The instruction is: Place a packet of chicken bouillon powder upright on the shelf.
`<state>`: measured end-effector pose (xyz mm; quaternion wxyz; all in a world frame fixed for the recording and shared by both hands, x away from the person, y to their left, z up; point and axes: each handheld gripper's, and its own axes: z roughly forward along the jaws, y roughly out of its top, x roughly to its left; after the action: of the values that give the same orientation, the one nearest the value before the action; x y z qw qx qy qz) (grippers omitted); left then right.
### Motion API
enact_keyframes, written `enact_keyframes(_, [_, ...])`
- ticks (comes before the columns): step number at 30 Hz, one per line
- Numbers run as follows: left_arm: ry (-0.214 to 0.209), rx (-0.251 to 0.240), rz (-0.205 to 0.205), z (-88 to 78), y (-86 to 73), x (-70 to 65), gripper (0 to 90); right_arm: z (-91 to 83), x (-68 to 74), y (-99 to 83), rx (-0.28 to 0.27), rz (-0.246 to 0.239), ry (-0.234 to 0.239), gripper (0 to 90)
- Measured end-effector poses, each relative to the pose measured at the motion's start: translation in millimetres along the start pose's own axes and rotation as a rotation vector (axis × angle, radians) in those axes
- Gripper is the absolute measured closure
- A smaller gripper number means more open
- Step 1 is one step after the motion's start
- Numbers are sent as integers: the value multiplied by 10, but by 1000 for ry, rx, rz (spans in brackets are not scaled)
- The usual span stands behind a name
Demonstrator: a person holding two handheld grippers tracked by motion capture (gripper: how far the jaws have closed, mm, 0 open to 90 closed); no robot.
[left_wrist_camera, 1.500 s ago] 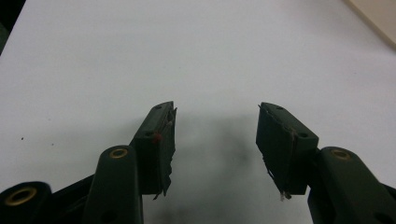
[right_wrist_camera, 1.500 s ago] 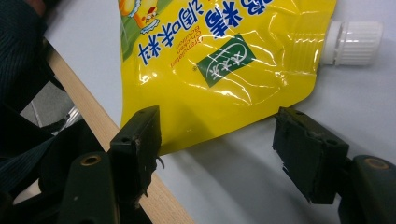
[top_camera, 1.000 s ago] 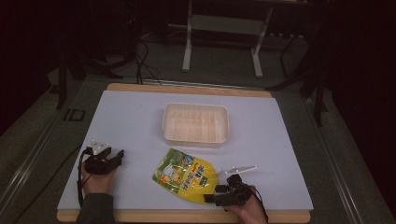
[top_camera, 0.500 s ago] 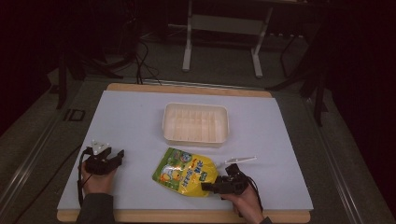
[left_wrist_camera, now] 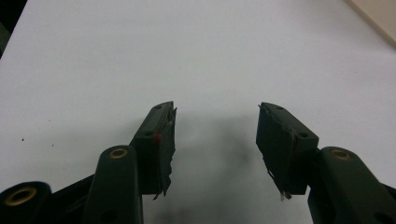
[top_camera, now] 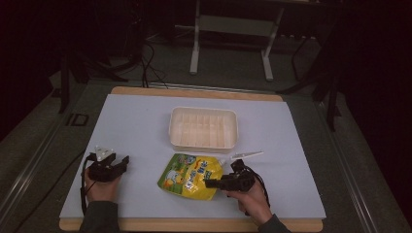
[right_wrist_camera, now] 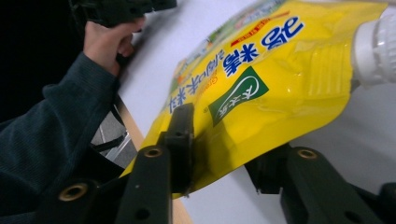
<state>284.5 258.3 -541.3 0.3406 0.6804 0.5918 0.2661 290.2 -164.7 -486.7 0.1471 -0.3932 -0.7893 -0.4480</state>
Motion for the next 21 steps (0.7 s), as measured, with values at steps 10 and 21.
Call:
enact_keyframes(10, [0, -1, 1, 0, 0, -3, 465, -32, 90, 218, 2, -89, 12, 850])
enact_keyframes(21, [-3, -7, -7, -4, -2, 4, 464, 5, 260, 482, 8, -187, 6, 891])
